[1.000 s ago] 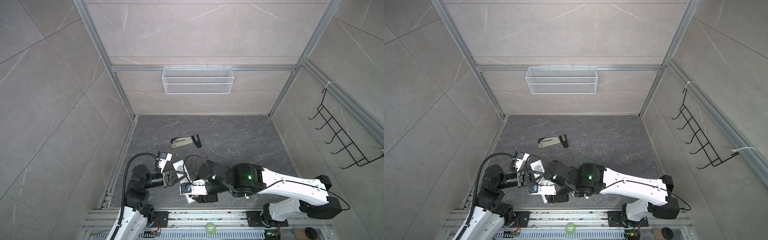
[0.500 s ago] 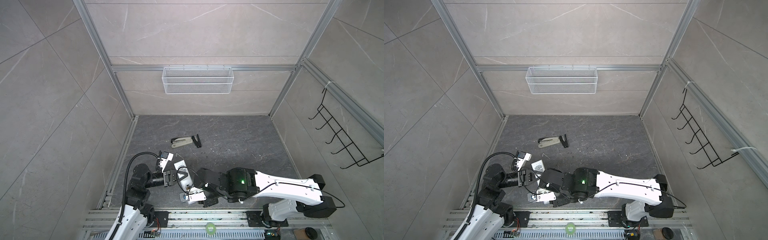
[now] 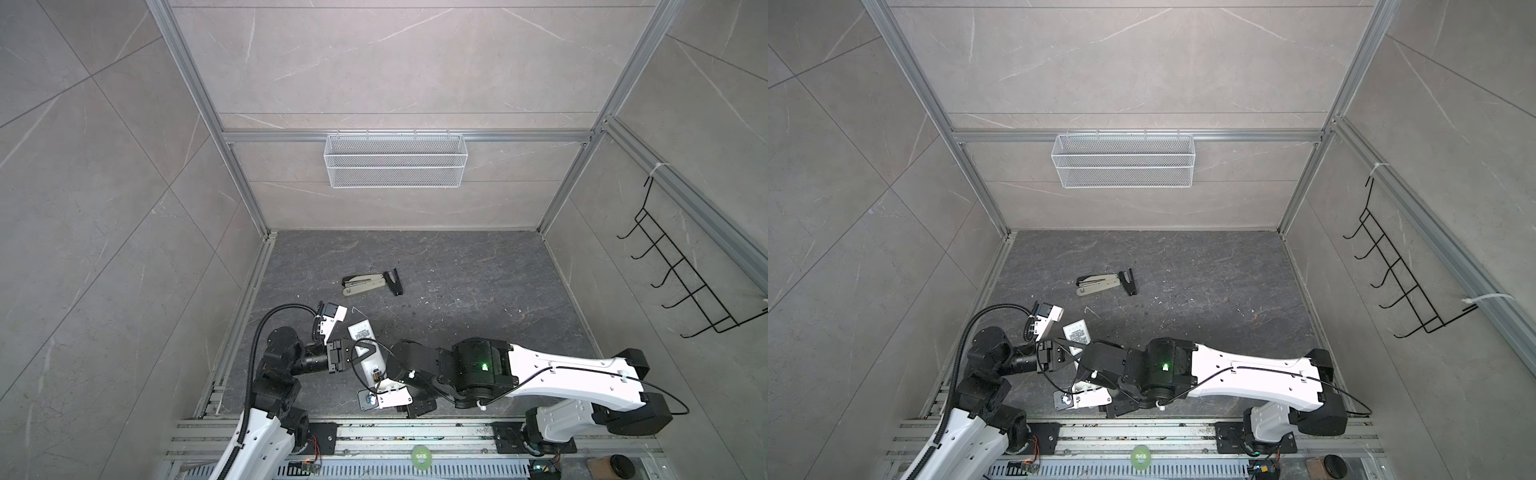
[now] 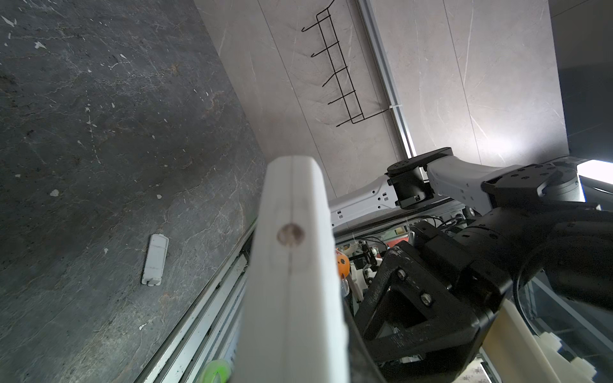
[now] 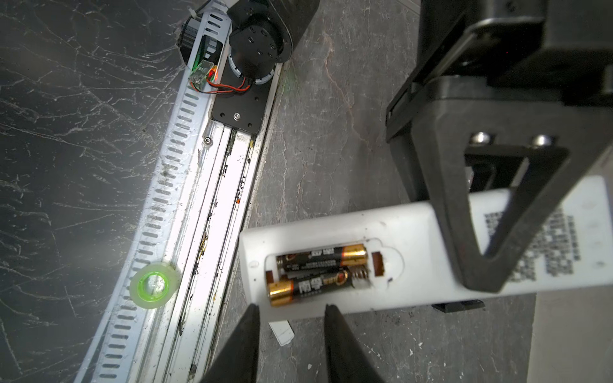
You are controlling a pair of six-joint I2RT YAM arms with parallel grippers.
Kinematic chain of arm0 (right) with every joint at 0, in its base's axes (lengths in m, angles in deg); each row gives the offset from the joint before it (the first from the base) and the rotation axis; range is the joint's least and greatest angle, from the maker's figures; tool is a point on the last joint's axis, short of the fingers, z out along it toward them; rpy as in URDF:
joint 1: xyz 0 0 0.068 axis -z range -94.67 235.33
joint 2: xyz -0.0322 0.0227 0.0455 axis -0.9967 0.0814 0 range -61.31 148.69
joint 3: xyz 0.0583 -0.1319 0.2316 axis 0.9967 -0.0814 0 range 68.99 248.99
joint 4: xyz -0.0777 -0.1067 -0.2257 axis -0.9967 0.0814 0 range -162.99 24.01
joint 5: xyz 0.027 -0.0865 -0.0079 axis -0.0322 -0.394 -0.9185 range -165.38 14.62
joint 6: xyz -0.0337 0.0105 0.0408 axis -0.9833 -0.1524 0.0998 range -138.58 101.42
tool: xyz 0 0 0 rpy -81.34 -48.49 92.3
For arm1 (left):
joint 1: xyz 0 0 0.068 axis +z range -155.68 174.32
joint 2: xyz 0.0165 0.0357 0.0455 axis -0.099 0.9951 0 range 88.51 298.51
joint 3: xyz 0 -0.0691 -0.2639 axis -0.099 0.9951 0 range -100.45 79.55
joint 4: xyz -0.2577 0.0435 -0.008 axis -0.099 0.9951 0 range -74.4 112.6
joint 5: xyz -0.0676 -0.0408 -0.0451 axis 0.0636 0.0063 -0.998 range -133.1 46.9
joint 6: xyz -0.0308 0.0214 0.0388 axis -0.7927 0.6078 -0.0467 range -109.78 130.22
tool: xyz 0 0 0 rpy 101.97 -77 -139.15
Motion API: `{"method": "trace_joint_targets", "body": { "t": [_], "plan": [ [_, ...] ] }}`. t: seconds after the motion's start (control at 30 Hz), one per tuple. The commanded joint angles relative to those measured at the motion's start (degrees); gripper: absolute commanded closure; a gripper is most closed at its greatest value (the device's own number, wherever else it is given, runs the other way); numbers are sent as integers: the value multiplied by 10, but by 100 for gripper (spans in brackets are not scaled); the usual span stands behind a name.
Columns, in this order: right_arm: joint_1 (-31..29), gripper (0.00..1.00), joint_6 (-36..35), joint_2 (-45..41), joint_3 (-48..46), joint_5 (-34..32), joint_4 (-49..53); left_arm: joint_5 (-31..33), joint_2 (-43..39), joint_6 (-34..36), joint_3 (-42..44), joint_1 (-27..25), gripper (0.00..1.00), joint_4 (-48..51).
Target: Load the batteries into the remote control
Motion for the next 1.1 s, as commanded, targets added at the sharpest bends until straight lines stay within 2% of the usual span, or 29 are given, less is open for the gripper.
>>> {"method": "trace_joint_targets", "body": {
  "t": [0.0, 0.5, 1.07],
  "plan": [
    [-4, 66, -8, 11, 18, 11, 16, -20, 0, -6, -1, -2, 100, -32],
    [-4, 72, -11, 14, 3, 1, -7, -21, 6, -7, -1, -2, 100, -31],
    [-4, 73, -19, 21, -10, -16, -18, -21, 7, -8, 0, -2, 100, -32]
  ]
}}
